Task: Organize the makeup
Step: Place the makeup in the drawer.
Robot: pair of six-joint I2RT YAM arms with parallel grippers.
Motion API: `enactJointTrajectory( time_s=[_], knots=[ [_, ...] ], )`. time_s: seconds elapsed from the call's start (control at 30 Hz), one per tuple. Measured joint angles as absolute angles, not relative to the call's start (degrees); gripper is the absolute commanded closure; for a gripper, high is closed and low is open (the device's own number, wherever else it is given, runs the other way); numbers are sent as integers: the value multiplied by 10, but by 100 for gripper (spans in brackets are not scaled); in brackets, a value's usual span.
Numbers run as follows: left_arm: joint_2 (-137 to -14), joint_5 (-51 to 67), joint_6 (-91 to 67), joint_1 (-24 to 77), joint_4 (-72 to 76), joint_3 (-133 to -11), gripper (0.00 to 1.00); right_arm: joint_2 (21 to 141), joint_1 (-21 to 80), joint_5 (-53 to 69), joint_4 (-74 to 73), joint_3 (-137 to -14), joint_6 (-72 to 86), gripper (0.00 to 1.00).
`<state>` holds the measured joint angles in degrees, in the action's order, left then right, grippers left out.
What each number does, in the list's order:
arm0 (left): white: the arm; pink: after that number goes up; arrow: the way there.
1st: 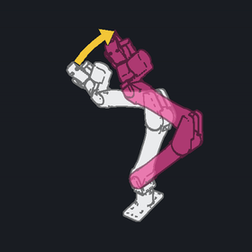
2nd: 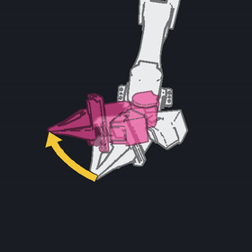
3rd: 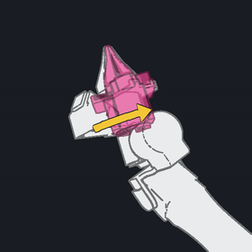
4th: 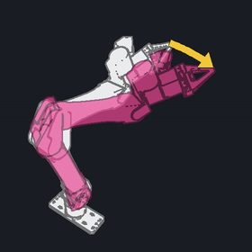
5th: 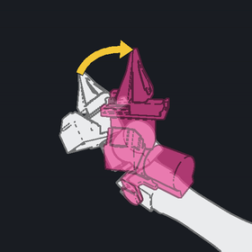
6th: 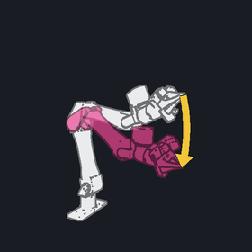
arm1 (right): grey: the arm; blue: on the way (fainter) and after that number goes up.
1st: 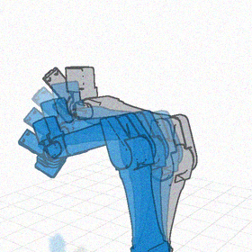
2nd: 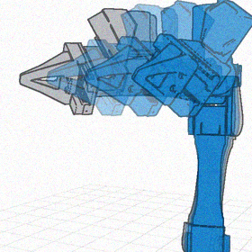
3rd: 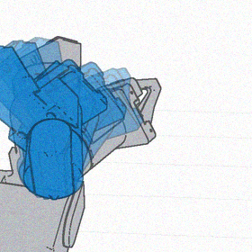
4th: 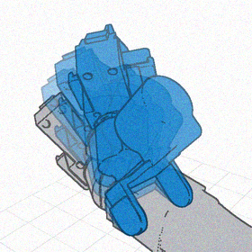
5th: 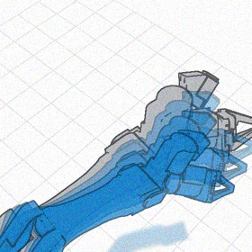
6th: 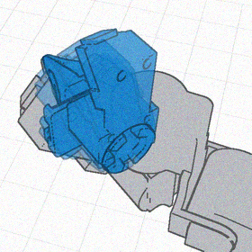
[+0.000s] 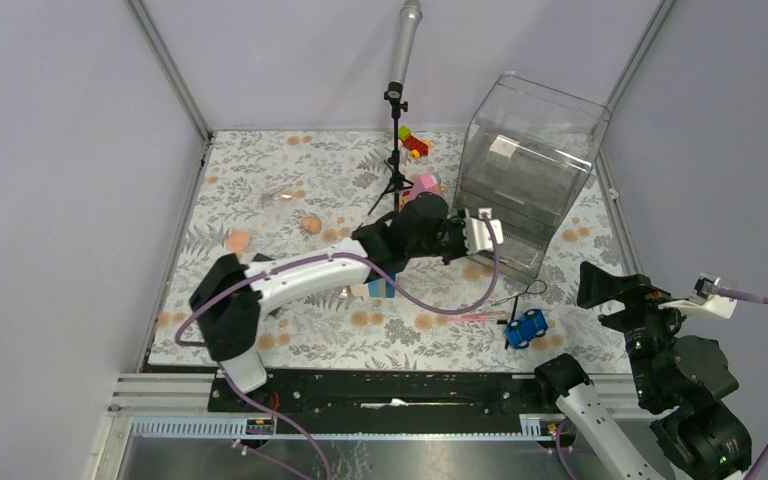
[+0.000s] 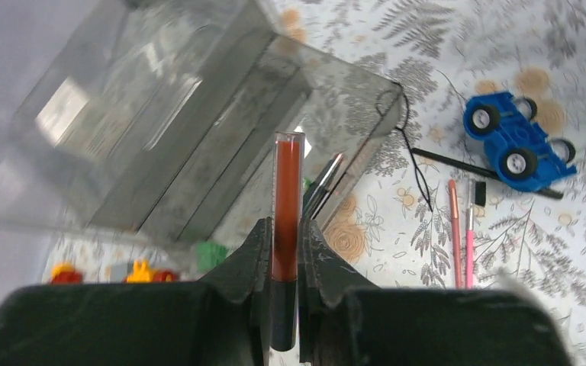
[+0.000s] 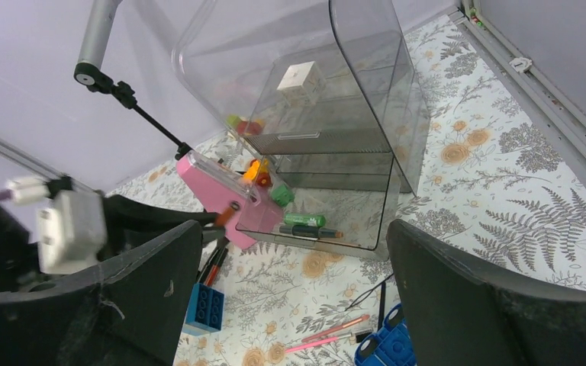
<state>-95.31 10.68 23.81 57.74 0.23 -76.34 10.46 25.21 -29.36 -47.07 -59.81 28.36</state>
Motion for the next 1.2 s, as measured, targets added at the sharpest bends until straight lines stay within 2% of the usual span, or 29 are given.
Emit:
enactJointTrajectory(
  time_s=[0.23, 0.53, 0.7, 0.87, 0.97, 1.1, 1.2],
  knots=[
    [-1086, 209, 414, 577, -68, -884, 100, 105, 252, -294, -474, -599, 284, 0],
    [-1222, 238, 580, 575, -222, -1096, 99, 105, 252, -293, -474, -598, 284, 0],
    [-1268, 218, 631, 575, -277, -1125, 90, 105, 252, -293, -475, -598, 285, 0],
    [-1291, 187, 650, 575, -300, -1125, 69, 105, 252, -293, -475, -598, 285, 0],
    [-1293, 170, 650, 575, -295, -1124, 60, 105, 252, -293, -476, -597, 285, 0],
    [-1293, 161, 649, 575, -277, -1124, 52, 105, 252, -293, -476, -597, 285, 0],
    [-1292, 156, 646, 575, -259, -1121, 50, 105, 252, -293, -475, -597, 285, 0]
  ],
)
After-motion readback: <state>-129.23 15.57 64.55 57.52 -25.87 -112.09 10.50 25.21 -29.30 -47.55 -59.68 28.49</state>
